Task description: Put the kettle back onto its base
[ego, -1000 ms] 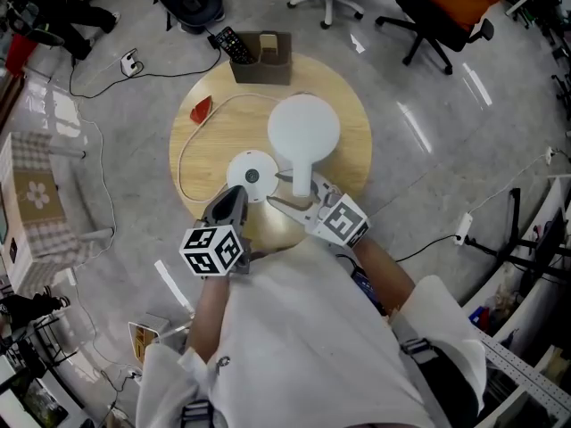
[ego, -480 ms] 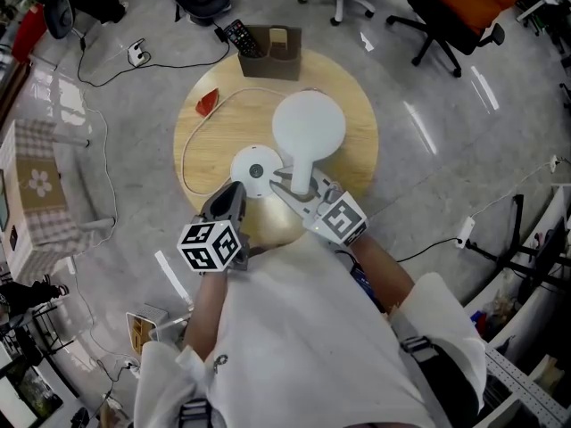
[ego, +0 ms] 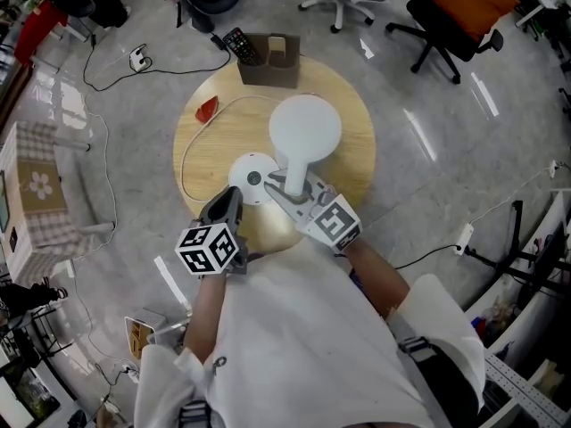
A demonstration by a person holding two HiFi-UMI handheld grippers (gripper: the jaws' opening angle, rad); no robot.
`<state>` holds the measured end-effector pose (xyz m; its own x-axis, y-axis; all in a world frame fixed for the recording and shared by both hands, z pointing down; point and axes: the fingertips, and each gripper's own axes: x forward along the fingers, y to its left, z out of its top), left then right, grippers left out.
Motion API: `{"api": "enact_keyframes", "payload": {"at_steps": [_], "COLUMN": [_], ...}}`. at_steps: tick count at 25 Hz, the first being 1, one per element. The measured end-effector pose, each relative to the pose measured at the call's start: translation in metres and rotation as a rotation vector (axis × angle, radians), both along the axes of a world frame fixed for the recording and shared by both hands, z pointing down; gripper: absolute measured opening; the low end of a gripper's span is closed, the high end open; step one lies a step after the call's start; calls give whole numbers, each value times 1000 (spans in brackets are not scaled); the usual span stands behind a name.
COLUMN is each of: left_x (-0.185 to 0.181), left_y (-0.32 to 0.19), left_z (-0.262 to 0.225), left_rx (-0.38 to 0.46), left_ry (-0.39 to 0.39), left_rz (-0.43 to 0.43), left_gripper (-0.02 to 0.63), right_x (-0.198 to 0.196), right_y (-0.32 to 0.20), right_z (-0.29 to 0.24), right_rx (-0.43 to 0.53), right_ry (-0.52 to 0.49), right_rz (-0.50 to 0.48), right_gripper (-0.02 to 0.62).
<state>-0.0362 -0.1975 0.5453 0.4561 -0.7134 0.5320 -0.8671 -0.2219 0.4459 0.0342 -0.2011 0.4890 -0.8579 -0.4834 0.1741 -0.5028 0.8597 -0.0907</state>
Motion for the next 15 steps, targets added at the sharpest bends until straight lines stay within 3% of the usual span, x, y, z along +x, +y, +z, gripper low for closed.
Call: {"api": "enact_keyframes", "payload": {"at_steps": [4,9,15], "left_x": [0,3,5], "left_y": [1,-1,0], "left_z": [2,4,4], "left_rx": [-9,-12,-12], "left_ry": [4,3,3], "left_rz": [-5,2,4], "left_gripper": [35,35,35], "right_x": [1,8,12], "right_y": [3,-6,-9], "right_z": [-7,-23,-31], "right_rx": [-12,-33,-49], "right_ry": [-19,-121,-141], "right_rz": [-12,26,29], "right_gripper": [67,57,52]}}
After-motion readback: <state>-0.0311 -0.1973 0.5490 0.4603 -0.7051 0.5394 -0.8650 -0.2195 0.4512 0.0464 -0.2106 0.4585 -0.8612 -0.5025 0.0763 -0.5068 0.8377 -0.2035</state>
